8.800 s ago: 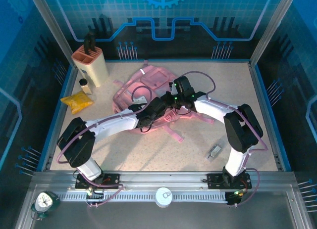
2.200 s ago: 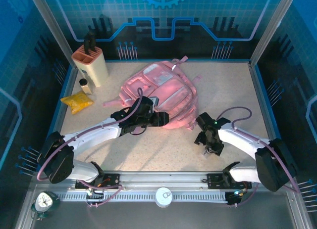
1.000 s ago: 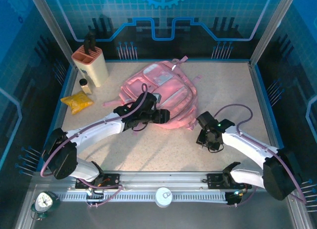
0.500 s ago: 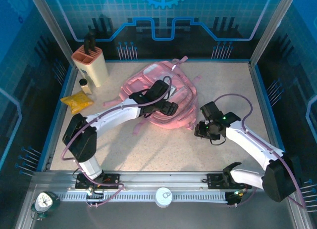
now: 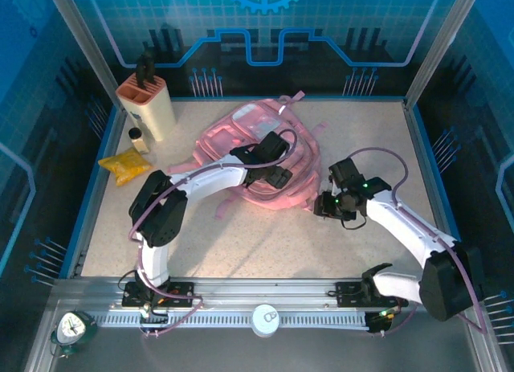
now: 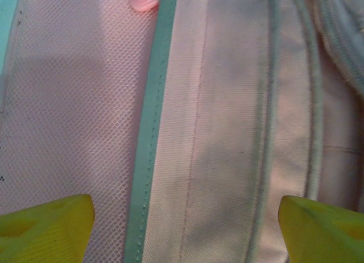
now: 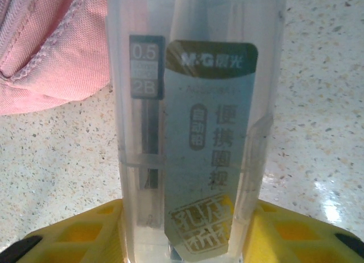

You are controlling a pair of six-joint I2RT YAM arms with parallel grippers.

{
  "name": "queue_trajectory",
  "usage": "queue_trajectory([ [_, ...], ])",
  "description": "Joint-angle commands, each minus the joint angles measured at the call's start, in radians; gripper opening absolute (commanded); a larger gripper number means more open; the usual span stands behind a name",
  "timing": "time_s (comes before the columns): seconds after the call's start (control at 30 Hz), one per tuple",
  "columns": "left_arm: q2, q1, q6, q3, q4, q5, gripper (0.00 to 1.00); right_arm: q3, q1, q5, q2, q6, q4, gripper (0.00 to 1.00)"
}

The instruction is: Pack the student bag

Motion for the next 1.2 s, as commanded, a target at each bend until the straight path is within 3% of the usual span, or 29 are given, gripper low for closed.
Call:
queue_trajectory([
  [0.0,0.026,-0.004,0.031,0.026,0.029,-0.022,0.85,0.045,-0.014,-0.036,0.032,-0.034,0.038,0.47],
  [0.27,0.072,0.001,0.064,0.047,0.037,-0.069,0.85,0.098,-0.014,-0.053,0.093,-0.057,0.064,0.46],
  [0.47,0.058,0.032,0.052,0.066,0.024,-0.083,0.73,0.127,-0.014,-0.047,0.105,-0.072,0.066,0.46],
  [0.6,0.008,0.06,-0.003,0.057,0.019,-0.04,0.57,0.16,-0.014,-0.066,0.134,-0.082,0.075,0.46],
  [0.7,-0.03,0.083,-0.045,0.017,0.057,0.043,0.53,0.206,-0.012,-0.097,0.188,-0.088,0.087,0.45],
  [0.87,-0.031,0.112,-0.086,0.026,0.042,0.07,0.47,0.302,-0.01,-0.151,0.292,-0.091,0.113,0.44],
  [1.03,-0.027,0.117,-0.11,0.042,0.045,0.047,0.26,0.39,-0.01,-0.184,0.404,-0.063,0.138,0.44],
  [1.17,-0.06,0.116,-0.179,0.057,0.064,0.086,0.0,0.487,-0.011,-0.21,0.504,-0.001,0.159,0.45],
])
